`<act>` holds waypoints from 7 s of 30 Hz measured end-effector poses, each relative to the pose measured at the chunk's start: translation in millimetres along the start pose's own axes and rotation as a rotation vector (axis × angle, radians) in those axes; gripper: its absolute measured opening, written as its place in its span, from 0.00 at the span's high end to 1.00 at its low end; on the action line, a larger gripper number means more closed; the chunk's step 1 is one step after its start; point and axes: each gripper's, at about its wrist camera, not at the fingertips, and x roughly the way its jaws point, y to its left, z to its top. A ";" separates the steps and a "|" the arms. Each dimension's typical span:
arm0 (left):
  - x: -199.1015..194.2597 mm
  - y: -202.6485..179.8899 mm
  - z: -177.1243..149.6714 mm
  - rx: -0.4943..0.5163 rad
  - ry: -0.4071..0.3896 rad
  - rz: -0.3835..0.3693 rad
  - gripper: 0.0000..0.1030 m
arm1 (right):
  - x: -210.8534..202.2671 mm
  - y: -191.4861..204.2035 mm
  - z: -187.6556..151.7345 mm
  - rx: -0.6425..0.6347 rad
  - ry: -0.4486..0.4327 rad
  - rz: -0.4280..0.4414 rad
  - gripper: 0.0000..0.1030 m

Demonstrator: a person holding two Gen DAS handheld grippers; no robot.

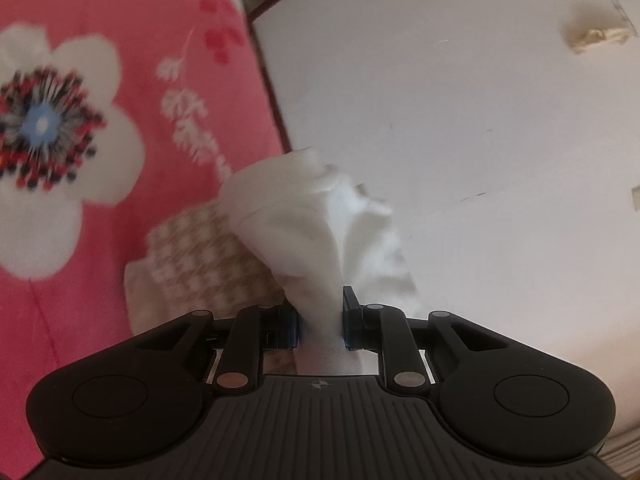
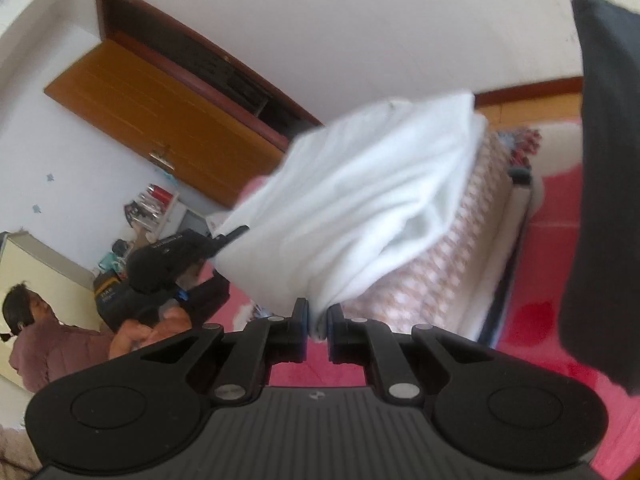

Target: Fold clothes

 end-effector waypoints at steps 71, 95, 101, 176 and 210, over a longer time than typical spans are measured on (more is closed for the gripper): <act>-42.6 -70.7 14.5 0.729 -0.131 0.092 0.53 | 30.1 100.2 1.7 -0.645 -0.303 -0.311 0.67; 72.1 -65.6 24.1 0.928 0.167 -0.121 0.52 | 124.1 118.3 16.1 -0.593 -0.173 -0.655 0.67; 74.4 -65.8 19.5 0.927 0.149 -0.133 0.52 | 32.2 58.3 -32.9 -0.347 -0.163 -0.762 0.66; -406.1 33.7 -159.0 1.236 0.042 0.266 0.00 | -97.3 295.5 -473.5 -0.180 -0.443 -1.020 0.00; -395.9 33.5 -158.4 1.197 0.045 0.316 0.00 | -85.5 284.5 -455.9 -0.174 -0.409 -1.015 0.00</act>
